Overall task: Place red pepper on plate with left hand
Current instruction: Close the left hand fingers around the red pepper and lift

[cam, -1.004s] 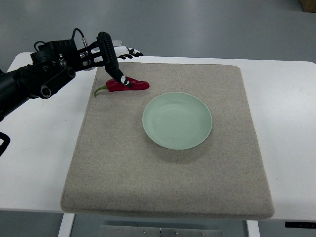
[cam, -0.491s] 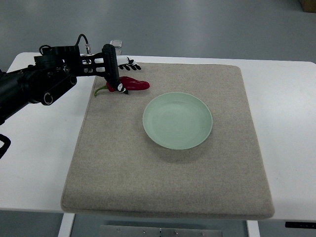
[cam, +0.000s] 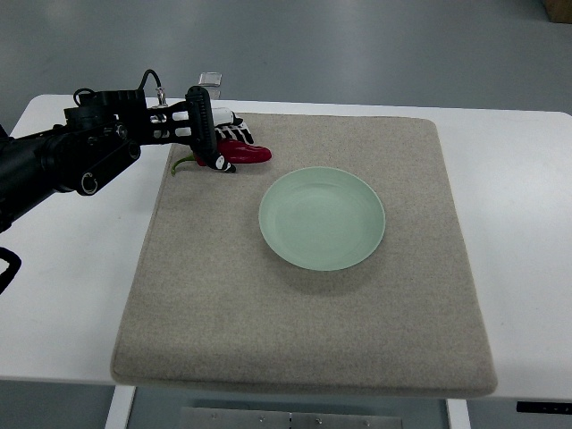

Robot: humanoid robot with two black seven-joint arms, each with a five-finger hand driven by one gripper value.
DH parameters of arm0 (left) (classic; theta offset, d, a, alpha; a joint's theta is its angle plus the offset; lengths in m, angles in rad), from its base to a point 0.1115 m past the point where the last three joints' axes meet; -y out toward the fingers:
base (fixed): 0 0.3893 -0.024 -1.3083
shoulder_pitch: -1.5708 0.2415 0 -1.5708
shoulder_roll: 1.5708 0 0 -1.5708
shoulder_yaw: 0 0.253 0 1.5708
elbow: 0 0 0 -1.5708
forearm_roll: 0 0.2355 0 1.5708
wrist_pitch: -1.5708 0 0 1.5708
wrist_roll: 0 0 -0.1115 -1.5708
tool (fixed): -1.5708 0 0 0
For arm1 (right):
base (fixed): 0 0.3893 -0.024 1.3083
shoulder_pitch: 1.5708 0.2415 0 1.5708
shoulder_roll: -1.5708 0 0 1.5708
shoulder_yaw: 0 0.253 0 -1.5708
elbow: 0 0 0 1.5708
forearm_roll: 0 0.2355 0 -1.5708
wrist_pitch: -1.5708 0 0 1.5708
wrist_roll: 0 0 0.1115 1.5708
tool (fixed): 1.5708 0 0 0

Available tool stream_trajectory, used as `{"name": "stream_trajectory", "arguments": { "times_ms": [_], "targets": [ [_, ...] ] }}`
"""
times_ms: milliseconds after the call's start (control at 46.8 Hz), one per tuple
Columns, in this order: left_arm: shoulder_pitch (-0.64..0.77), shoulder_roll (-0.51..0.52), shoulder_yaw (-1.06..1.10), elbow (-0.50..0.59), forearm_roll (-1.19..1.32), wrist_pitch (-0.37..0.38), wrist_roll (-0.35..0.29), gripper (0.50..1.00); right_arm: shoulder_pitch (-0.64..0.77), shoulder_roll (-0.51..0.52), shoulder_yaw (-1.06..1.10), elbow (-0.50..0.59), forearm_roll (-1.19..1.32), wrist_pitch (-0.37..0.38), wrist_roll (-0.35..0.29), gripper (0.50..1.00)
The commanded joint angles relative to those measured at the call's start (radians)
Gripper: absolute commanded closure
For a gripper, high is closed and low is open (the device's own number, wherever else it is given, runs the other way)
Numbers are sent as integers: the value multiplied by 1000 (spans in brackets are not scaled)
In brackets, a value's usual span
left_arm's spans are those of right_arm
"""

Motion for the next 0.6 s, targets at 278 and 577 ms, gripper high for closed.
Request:
{"name": "stream_trajectory", "arguments": {
  "times_ms": [278, 577],
  "targets": [
    [-3, 0, 2, 0, 11, -1, 0, 1000, -1, 0, 0, 0, 0, 1, 0, 572],
    [-18, 3, -14, -6, -6, 1, -1, 1000, -1, 0, 0, 0, 0, 0, 0, 572]
  ]
}}
